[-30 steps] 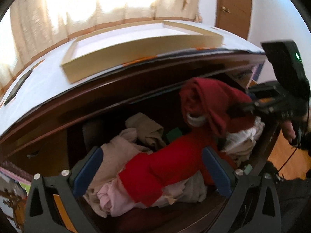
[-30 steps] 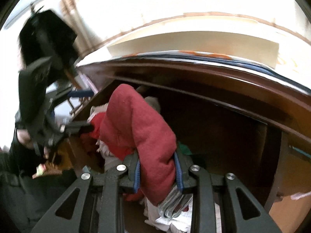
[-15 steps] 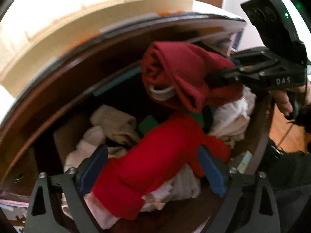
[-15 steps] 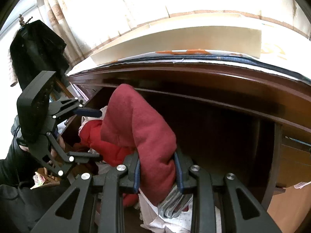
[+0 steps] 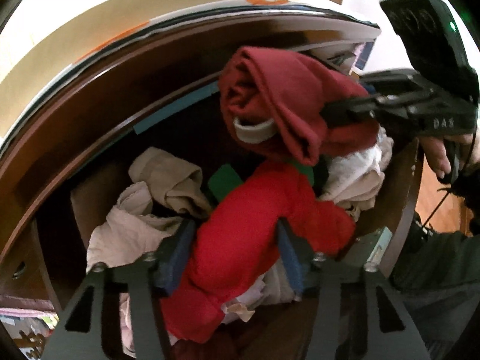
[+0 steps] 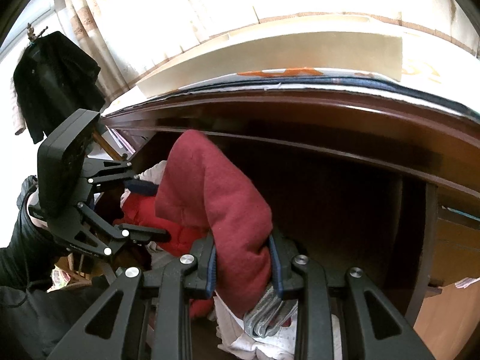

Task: Take underwear out of drawer
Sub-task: 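Lift the red garment with the right tool while the left tool lifts the red sock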

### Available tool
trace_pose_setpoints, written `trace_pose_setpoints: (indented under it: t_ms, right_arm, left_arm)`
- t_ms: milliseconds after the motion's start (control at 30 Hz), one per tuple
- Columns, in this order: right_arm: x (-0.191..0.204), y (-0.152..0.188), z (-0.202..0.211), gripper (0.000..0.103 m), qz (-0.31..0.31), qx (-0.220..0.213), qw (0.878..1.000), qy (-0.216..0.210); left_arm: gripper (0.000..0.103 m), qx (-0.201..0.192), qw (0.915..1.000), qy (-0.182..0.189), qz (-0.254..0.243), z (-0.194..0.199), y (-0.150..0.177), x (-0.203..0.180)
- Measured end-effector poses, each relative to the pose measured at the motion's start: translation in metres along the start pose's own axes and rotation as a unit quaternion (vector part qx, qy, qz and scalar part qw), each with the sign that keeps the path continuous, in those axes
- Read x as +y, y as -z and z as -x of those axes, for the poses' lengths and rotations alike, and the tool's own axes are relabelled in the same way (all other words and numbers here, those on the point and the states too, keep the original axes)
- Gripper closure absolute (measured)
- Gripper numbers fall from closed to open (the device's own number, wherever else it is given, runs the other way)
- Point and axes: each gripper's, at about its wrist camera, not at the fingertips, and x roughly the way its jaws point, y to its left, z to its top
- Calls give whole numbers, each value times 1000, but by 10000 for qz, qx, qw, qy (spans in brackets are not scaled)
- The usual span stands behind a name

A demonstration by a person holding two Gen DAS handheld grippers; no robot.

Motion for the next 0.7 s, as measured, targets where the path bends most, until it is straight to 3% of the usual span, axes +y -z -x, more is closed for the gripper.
trace_pose_setpoints:
  t_ms: [300,700]
  right_arm:
    - [7,0,12,72,161,-397,9990,135]
    - [5,-1,14,72,111,-669,9977,2]
  left_arm:
    - [68,-307,9995,82,11,13,12,-5]
    - [72,-1107,9927,166,451,50,26,14]
